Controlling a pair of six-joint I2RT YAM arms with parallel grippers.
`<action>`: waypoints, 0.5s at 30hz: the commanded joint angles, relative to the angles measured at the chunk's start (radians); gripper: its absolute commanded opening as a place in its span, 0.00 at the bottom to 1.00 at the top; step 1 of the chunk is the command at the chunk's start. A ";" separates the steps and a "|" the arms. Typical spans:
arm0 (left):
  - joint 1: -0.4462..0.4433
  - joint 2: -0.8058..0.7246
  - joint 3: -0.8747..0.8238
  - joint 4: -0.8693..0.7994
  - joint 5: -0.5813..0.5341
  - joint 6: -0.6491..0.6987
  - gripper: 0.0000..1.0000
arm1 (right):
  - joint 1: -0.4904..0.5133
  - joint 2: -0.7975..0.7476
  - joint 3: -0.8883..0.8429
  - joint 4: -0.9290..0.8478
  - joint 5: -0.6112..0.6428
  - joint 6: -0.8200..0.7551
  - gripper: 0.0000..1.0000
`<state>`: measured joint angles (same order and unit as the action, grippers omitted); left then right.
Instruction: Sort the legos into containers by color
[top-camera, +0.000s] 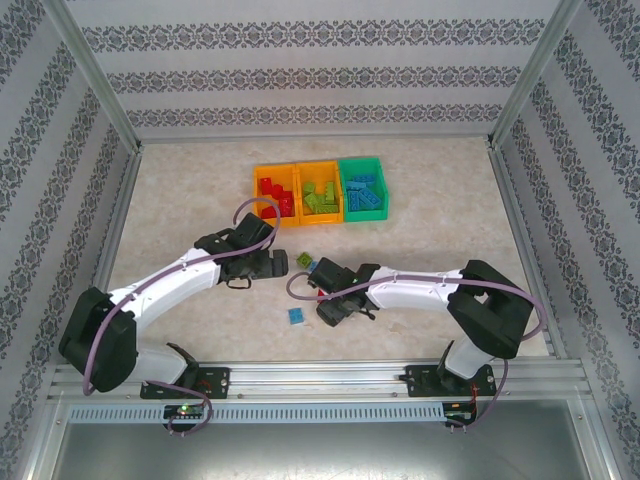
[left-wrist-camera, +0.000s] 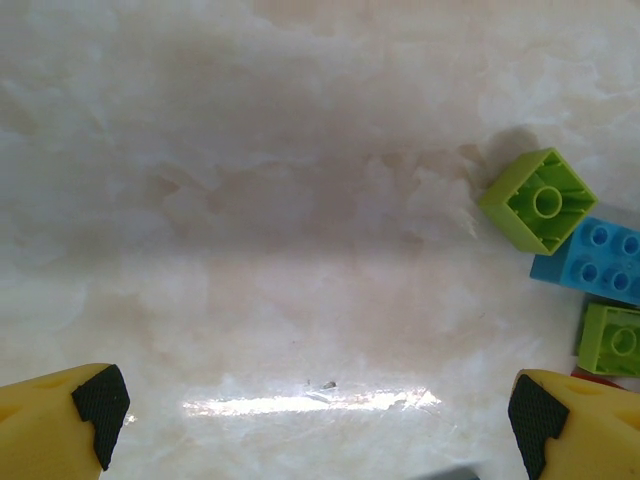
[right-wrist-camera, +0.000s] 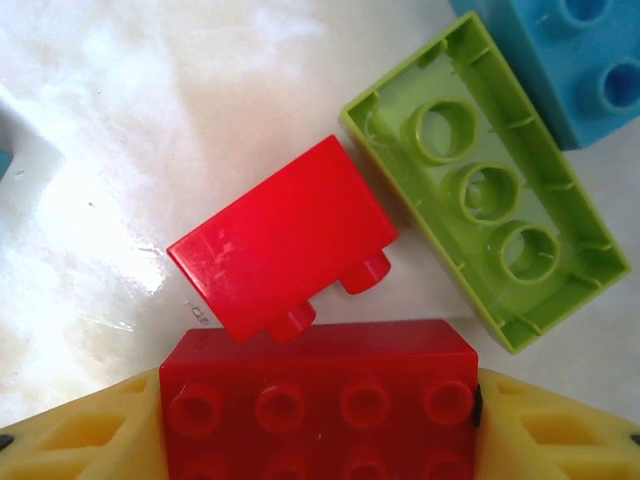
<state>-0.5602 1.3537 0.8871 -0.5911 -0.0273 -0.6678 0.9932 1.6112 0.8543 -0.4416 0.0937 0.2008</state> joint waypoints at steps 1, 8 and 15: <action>0.024 -0.030 -0.018 -0.035 -0.021 -0.009 0.99 | 0.013 -0.002 0.020 -0.056 0.033 0.010 0.54; 0.029 -0.028 -0.019 -0.036 -0.025 0.024 0.99 | -0.042 -0.141 0.040 -0.060 -0.063 -0.012 0.51; 0.029 -0.044 -0.032 -0.048 -0.026 0.041 0.99 | -0.225 -0.183 0.135 0.095 -0.317 0.056 0.50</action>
<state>-0.5411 1.3396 0.8749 -0.5980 -0.0315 -0.6540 0.8253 1.4197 0.9253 -0.4358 -0.0875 0.2131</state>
